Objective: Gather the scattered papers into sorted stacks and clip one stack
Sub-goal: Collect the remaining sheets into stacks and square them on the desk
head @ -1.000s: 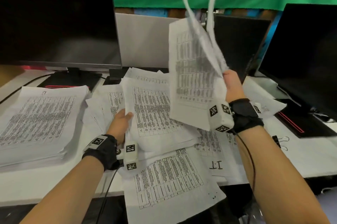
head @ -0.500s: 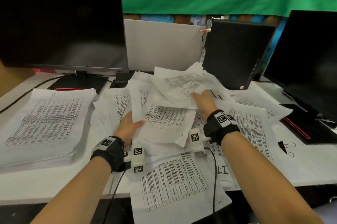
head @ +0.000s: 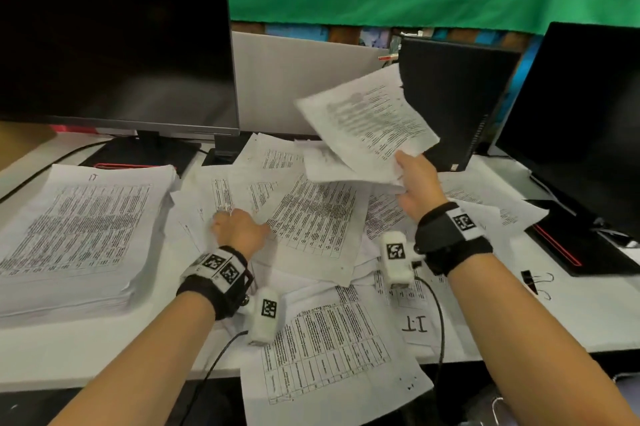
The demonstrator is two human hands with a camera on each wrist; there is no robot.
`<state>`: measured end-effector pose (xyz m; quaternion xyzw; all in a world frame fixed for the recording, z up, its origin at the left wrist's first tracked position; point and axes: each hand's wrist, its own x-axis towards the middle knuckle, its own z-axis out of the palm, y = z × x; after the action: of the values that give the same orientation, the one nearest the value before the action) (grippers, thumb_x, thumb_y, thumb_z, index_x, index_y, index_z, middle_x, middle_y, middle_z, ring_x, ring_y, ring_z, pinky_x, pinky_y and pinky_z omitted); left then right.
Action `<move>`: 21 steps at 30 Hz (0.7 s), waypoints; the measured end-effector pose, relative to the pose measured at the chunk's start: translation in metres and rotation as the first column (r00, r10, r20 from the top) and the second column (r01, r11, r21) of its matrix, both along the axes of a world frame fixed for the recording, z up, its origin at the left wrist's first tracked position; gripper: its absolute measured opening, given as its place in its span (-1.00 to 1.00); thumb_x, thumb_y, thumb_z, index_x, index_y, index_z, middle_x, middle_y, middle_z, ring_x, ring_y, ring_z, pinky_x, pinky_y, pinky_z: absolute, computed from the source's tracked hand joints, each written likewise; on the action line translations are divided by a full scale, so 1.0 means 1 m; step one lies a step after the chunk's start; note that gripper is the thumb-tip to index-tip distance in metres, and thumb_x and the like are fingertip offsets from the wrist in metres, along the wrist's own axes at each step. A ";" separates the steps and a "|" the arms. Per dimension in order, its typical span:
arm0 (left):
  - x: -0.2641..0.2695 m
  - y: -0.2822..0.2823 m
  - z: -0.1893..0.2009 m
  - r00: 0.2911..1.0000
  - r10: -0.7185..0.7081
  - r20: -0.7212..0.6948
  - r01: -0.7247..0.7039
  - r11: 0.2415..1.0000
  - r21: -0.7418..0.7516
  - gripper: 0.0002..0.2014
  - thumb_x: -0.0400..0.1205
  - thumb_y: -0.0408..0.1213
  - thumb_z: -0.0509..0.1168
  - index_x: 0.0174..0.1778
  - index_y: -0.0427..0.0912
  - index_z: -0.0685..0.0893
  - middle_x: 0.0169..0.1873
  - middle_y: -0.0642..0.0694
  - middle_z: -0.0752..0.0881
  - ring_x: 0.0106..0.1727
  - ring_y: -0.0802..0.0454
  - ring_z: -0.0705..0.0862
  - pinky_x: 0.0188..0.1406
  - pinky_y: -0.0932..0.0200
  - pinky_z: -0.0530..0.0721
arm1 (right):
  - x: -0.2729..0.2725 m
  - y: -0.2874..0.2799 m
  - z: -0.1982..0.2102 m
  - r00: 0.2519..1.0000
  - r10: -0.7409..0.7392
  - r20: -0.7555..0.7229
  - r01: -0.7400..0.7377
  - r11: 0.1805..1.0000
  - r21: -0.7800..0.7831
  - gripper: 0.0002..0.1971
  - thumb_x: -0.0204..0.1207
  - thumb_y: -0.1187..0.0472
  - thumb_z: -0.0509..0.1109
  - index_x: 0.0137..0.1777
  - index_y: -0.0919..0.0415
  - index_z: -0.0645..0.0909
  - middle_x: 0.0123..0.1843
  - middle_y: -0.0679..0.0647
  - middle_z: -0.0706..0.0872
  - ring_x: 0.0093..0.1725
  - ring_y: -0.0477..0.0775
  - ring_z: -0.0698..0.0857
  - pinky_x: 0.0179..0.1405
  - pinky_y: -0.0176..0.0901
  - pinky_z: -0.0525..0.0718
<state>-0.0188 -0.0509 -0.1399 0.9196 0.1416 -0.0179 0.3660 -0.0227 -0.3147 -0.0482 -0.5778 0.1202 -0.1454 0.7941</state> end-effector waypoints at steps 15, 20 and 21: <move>-0.003 0.006 0.027 0.994 -0.056 0.090 0.068 0.989 -0.128 -0.86 0.66 -0.43 0.21 0.08 -0.41 0.55 -0.02 -0.26 0.63 0.07 -0.24 0.65 0.02 -0.01 0.62 | -0.013 0.022 0.007 0.982 0.186 0.038 -0.190 0.961 0.203 -0.75 0.71 0.22 0.23 0.34 0.18 0.57 0.23 0.15 0.76 0.15 0.09 0.74 -0.08 -0.13 0.71; -0.034 0.007 0.012 0.975 -0.220 -0.025 0.206 0.942 -0.267 -0.86 0.58 -0.49 0.32 -0.28 -0.27 0.54 -0.50 -0.15 0.63 -0.55 0.01 0.51 -0.53 0.23 0.46 | -0.016 0.030 -0.029 0.932 0.294 -0.209 -0.296 0.955 0.022 -0.66 0.71 0.29 0.22 0.45 0.29 0.53 0.33 0.17 0.72 0.29 0.19 0.72 0.23 0.09 0.72; -0.035 0.008 0.010 0.972 -0.234 -0.034 0.216 0.939 -0.267 -0.82 0.59 -0.51 0.29 -0.33 -0.28 0.56 -0.52 -0.17 0.62 -0.56 0.00 0.49 -0.52 0.24 0.45 | -0.016 0.030 -0.037 0.911 0.297 -0.285 -0.317 0.948 -0.027 -0.66 0.71 0.31 0.22 0.45 0.32 0.53 0.32 0.19 0.72 0.30 0.22 0.71 0.34 0.16 0.65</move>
<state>-0.0539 -0.0426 -0.1298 0.8722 0.0438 -0.1084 0.4749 -0.0386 -0.2844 -0.0854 -0.6325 0.1325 0.0594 0.7608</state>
